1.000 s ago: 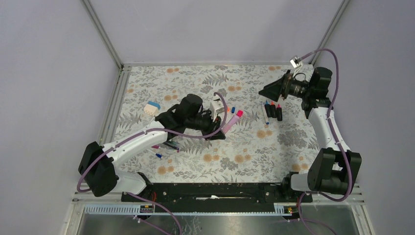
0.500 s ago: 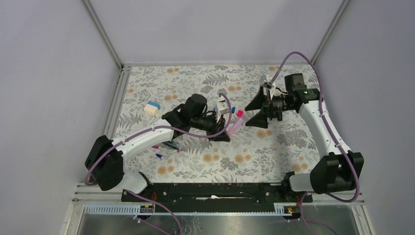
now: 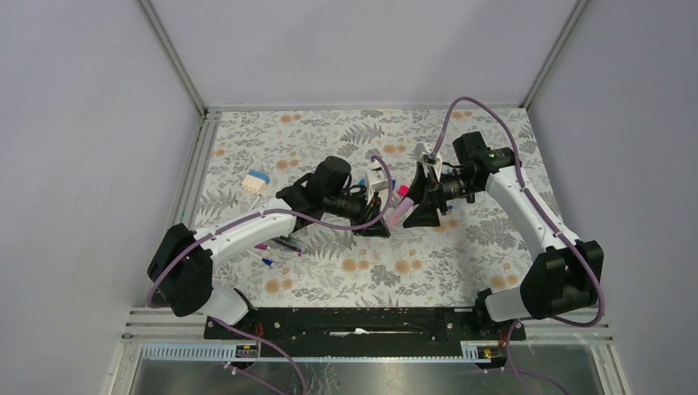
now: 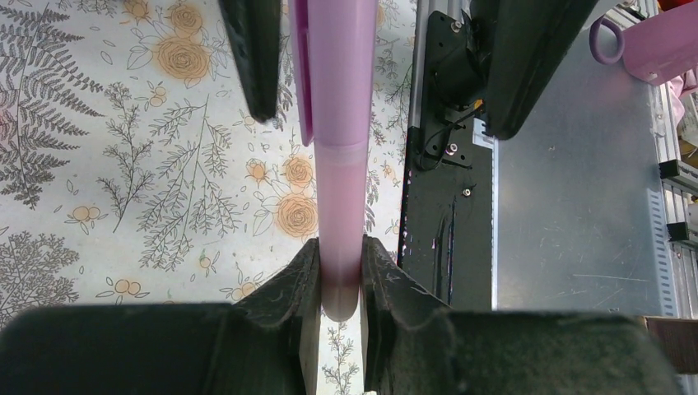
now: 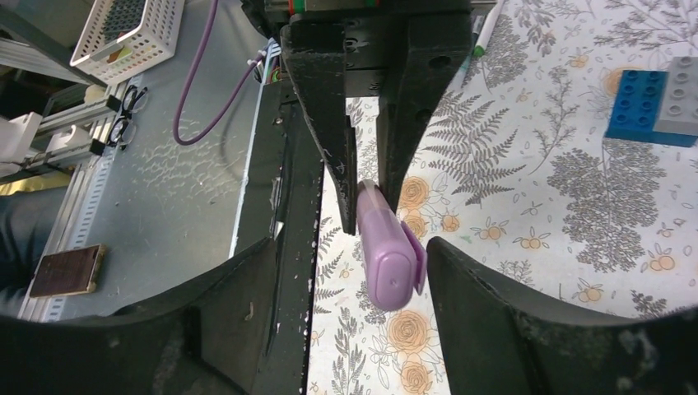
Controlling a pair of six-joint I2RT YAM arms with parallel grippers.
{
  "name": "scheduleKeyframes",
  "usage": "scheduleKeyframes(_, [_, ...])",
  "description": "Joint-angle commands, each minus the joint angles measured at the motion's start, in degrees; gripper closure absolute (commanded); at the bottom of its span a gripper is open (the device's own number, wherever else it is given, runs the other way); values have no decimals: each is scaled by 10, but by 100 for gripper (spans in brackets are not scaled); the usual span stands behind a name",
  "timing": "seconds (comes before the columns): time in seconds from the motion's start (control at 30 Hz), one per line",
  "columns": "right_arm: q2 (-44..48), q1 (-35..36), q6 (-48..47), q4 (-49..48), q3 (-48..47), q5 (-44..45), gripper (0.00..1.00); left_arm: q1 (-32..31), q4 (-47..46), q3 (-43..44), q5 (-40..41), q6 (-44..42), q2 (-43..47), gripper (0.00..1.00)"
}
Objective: Open the pen caps
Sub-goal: Open the pen cap from the pen.
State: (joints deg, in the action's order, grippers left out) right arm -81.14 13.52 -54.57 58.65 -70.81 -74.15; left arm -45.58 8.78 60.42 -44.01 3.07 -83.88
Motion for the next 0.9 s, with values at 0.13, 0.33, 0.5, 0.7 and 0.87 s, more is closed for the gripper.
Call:
scheduleKeyframes(0.13, [-14,25,-18,22,-13,-15,36,2,-57,21,-25,7,-3,100])
scheduleKeyframes(0.33, [-21,31,-18,24,-22,-18,48,2,-59,21,-29,8,-7,100])
scheduleKeyframes(0.5, [-24,32,-18,24,-27,-25,58,2,-60,22,-32,8,-9,100])
scheduleKeyframes(0.7, [-24,32,-16,26,-31,-35,59,2,-58,24,-35,9,-13,100])
scheduleKeyframes(0.87, [-23,32,-13,25,-34,-37,53,2,-59,26,-38,9,-14,100])
